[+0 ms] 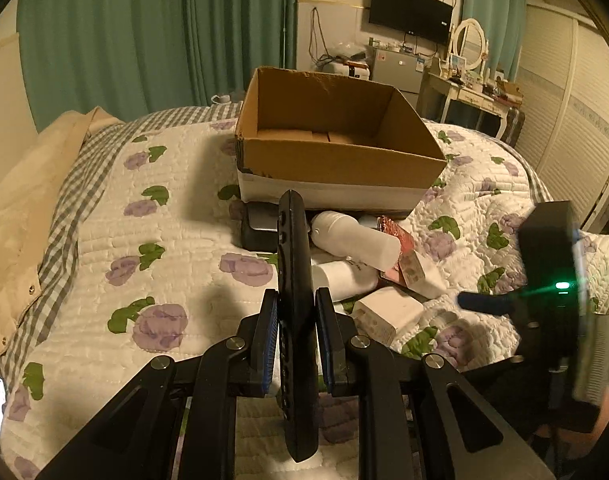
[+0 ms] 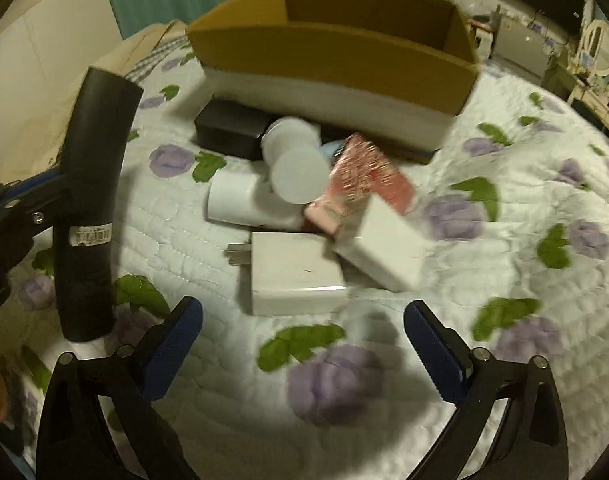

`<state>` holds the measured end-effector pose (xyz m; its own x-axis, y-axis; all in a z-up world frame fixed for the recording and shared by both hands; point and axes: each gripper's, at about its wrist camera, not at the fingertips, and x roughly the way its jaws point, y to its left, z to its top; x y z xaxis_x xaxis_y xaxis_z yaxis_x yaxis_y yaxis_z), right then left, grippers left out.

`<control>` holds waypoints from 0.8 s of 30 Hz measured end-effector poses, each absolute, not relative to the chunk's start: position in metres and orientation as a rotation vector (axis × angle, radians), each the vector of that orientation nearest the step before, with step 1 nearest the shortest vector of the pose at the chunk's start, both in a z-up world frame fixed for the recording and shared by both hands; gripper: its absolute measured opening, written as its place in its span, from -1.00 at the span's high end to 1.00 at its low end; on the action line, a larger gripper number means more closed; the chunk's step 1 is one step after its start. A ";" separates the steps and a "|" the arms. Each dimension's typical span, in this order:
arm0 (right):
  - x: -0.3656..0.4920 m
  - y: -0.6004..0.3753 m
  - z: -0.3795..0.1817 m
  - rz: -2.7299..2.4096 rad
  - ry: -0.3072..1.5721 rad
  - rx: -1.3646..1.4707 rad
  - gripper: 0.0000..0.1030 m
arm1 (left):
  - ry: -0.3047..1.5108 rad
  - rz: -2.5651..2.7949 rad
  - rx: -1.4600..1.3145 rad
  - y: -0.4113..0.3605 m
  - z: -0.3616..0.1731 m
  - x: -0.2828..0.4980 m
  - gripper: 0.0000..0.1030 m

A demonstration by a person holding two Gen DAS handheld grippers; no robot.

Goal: Organize rigid objects
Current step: 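Lift the remote with the left gripper while the right gripper grasps a white charger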

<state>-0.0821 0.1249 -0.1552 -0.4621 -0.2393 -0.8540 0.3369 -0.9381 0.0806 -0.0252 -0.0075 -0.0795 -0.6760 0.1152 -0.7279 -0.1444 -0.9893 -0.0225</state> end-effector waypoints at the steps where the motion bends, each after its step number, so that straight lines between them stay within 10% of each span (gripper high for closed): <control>1: -0.086 0.122 -0.159 -2.420 0.144 1.405 -0.90 | 0.047 2.747 -1.188 -0.008 -0.080 -0.025 0.65; 7: -0.103 0.115 -0.175 -2.420 0.122 1.455 -0.76 | -0.001 2.735 -1.174 -0.015 -0.078 -0.024 0.65; 13: -0.101 0.110 -0.175 -2.420 0.096 1.445 -0.02 | -0.008 2.739 -1.160 -0.015 -0.071 -0.020 0.65; 24: -0.063 0.123 -0.121 -2.492 0.130 1.257 0.03 | 0.000 2.771 -1.089 -0.007 -0.038 -0.003 0.65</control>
<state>-0.0634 0.1234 -0.1207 -0.5479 -0.2633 -0.7941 0.3442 -0.9361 0.0729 -0.0034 -0.0072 -0.0382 -0.7209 0.1524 -0.6761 -0.1524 -0.9865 -0.0598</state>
